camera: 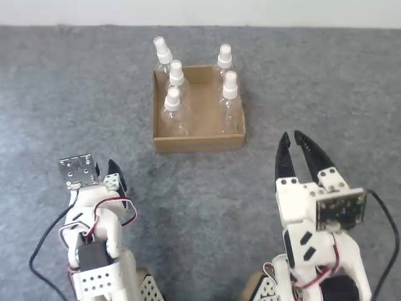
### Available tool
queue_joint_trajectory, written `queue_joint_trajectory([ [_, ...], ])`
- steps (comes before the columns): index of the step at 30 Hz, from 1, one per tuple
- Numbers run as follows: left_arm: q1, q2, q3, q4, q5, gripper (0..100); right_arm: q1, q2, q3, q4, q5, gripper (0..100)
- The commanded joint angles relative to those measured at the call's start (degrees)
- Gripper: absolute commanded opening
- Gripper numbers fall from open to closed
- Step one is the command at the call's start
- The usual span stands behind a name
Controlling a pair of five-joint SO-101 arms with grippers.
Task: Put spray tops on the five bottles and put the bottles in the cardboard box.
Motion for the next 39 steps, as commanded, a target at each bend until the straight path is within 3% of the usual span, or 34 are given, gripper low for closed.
queue_joint_trajectory([
  [1, 0.00, -0.79, -0.57, -0.44, -0.26, 10, 0.48, -2.42, -0.62, 2.86, 0.70, 2.8],
  [15, 0.26, -0.79, -0.57, -0.44, -0.26, 10, 8.92, -2.59, 9.23, 5.85, 0.62, 3.2],
  [25, 7.65, -0.70, -0.57, 6.15, -0.26, 10, 9.36, -2.59, 24.44, 5.58, 1.05, 2.9],
  [32, 8.18, -0.70, -0.57, 7.65, 0.00, 10, 9.01, -2.59, 29.45, 5.49, 1.05, 2.8],
  [39, 8.09, -0.62, -0.57, 7.65, 0.09, 10, 10.33, -2.51, 37.19, -2.51, 0.97, 2.7],
])
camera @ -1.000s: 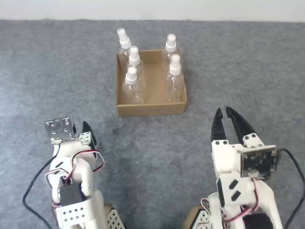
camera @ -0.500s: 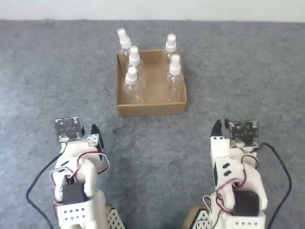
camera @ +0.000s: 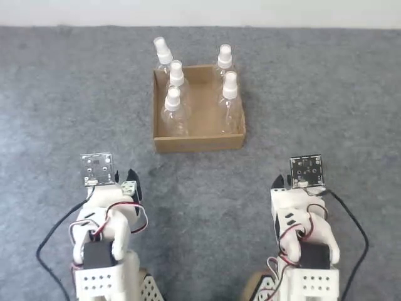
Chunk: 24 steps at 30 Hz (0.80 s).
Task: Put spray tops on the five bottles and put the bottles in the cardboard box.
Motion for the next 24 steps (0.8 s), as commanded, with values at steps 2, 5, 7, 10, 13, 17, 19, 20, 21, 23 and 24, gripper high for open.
queue_joint_trajectory([
  [2, 0.00, -0.62, -0.57, 0.35, 0.09, 10, 1.01, -1.01, 1.32, -3.56, 0.97, 2.7],
  [5, 0.00, -0.62, -0.57, 0.35, 0.09, 9, 0.57, -0.84, 1.41, -3.30, 0.62, 2.7],
  [7, 0.18, -0.62, -0.57, 0.35, 0.00, 5, 0.84, -0.92, 1.41, -2.24, 0.62, 2.7],
  [10, 0.18, -0.70, -0.57, 0.26, 0.00, 1, 0.57, -0.92, 1.41, 1.27, 0.53, 2.7],
  [13, 0.18, -0.70, -0.57, 0.26, 0.00, 1, 0.84, -0.92, 1.41, 4.35, 0.53, 2.7],
  [17, 0.18, -0.62, -0.57, 0.35, 0.09, 1, 0.75, -0.84, 1.41, 9.36, 0.53, 2.7],
  [19, 0.18, -0.70, -0.57, 0.35, 0.09, 1, 0.57, -0.84, 1.41, 11.65, 0.79, 2.7],
  [20, 0.18, -0.70, -0.57, 0.09, 0.09, 1, 0.66, -0.92, 1.41, 11.91, 0.88, 2.7],
  [21, 0.18, -0.70, -0.57, 0.00, 0.09, 1, 0.66, -0.92, 1.41, 12.44, 0.97, 2.7],
  [23, 0.18, -0.70, -0.57, 0.00, -0.09, 1, 0.57, -0.84, 1.41, 13.49, 0.97, 2.7],
  [24, 0.18, -0.70, -0.57, 0.18, -0.18, 1, 0.57, -0.84, 1.41, 14.81, 0.97, 2.7],
])
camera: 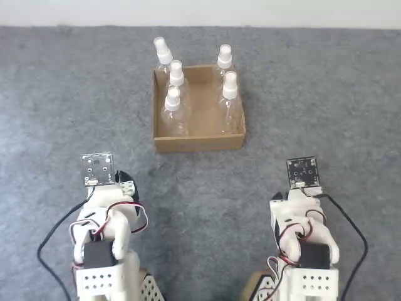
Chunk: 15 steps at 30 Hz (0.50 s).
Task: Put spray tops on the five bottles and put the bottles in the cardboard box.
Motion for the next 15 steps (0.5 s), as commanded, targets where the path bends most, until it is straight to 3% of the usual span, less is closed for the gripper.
queue_joint_trajectory([
  [1, 0.18, -0.70, -0.57, 0.26, -0.26, 1, 0.40, -0.75, 1.23, 4.09, 0.88, 2.7],
  [5, -0.18, -0.62, -0.57, 1.14, -0.26, 1, 0.66, -0.92, 1.23, 7.60, 0.88, 2.8],
  [15, 0.18, -0.79, -0.57, 12.57, 0.09, 1, 0.66, -0.92, 1.23, 7.69, 0.70, 2.8],
])
